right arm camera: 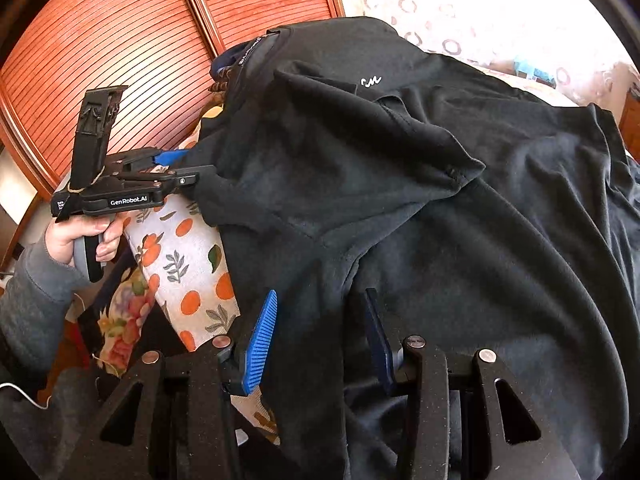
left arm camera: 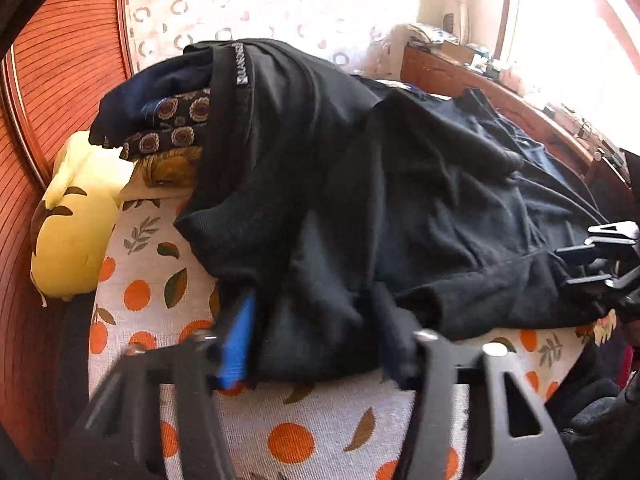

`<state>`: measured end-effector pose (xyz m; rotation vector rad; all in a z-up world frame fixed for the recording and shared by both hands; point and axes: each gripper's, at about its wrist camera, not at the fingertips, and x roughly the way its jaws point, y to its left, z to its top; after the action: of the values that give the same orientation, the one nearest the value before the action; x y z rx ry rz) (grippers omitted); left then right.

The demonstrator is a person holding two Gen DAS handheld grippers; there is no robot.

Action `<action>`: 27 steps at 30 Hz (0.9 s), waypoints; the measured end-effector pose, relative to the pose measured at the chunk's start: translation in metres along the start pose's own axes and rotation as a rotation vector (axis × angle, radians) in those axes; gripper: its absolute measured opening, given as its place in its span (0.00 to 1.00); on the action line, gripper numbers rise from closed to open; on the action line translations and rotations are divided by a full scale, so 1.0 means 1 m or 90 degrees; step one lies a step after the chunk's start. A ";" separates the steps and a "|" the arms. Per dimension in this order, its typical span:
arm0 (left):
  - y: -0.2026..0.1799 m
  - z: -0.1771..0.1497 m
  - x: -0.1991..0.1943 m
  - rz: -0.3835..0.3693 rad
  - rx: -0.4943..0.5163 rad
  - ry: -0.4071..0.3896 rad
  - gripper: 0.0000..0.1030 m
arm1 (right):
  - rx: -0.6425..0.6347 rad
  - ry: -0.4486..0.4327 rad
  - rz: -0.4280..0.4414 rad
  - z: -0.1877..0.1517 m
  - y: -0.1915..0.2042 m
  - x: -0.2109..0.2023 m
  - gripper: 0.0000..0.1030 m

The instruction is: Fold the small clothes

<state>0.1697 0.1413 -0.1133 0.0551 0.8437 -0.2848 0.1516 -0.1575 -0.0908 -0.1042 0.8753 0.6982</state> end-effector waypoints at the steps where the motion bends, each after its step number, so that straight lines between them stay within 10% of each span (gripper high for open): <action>1: -0.003 0.000 -0.003 0.002 0.011 -0.003 0.22 | -0.001 0.002 0.003 -0.001 0.004 0.000 0.09; 2: -0.006 0.000 -0.007 0.015 0.023 -0.008 0.11 | -0.002 0.000 0.013 -0.002 0.004 -0.002 0.04; 10: 0.002 -0.018 -0.080 0.035 0.028 -0.066 0.08 | -0.018 -0.003 0.132 -0.016 0.032 -0.035 0.03; 17: 0.016 -0.041 -0.074 0.032 -0.031 -0.041 0.09 | -0.037 0.016 0.074 -0.023 0.042 -0.025 0.03; 24: 0.012 -0.033 -0.084 0.079 -0.044 -0.076 0.78 | -0.065 -0.028 0.023 -0.016 0.055 -0.054 0.19; 27: 0.009 -0.019 -0.084 0.090 -0.045 -0.090 0.84 | -0.073 -0.057 0.002 -0.008 0.054 -0.066 0.35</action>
<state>0.1049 0.1718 -0.0640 0.0285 0.7057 -0.1237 0.0850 -0.1532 -0.0372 -0.1729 0.7499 0.7506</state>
